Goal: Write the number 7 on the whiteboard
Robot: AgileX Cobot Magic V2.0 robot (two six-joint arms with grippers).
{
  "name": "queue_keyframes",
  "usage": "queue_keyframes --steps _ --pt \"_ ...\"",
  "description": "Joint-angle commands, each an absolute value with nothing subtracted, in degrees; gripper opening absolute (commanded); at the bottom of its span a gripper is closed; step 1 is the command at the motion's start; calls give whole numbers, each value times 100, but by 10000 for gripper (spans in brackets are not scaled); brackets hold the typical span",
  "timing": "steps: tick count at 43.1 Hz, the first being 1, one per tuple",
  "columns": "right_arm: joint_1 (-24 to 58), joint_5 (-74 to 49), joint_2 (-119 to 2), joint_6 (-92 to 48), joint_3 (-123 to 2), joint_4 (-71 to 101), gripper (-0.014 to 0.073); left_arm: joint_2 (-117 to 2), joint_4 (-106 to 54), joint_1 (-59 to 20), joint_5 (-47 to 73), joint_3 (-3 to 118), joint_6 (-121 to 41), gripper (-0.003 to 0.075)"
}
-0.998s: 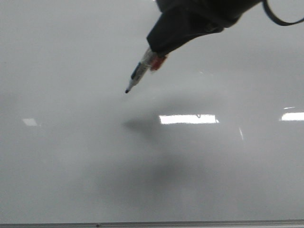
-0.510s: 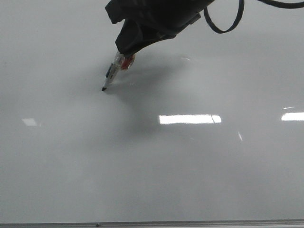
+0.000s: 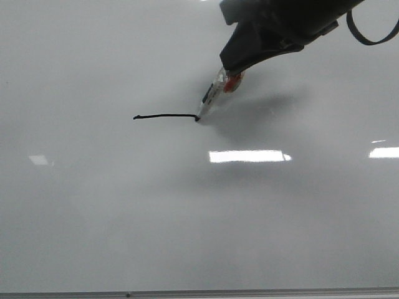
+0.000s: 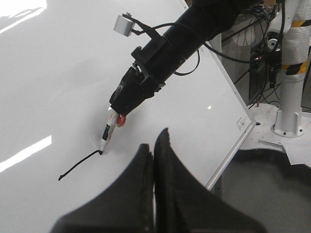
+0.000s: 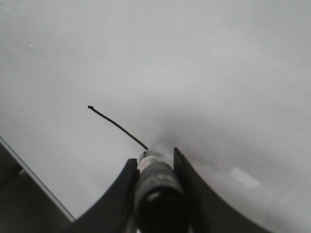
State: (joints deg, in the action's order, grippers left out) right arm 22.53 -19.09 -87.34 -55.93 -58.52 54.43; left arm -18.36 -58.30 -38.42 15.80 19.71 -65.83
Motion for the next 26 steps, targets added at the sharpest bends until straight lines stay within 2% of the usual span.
queue_keyframes --steps 1,11,17,26 --pt "2359 -1482 -8900 -5725 -5874 5356 -68 -1867 -5985 -3847 1367 2129 -6569 -20" --pt "2982 -1476 -9686 -5725 -5865 5356 -68 -1867 -5985 -3847 1403 2129 -6569 -20" --pt "3255 -2069 -9094 -5870 -5865 5356 -68 -1867 -5985 -3847 1403 2129 -6569 -20" --pt "3490 -3448 -8054 -6972 -5926 5356 -68 -2019 -5965 -3847 1467 2129 -6569 -4"
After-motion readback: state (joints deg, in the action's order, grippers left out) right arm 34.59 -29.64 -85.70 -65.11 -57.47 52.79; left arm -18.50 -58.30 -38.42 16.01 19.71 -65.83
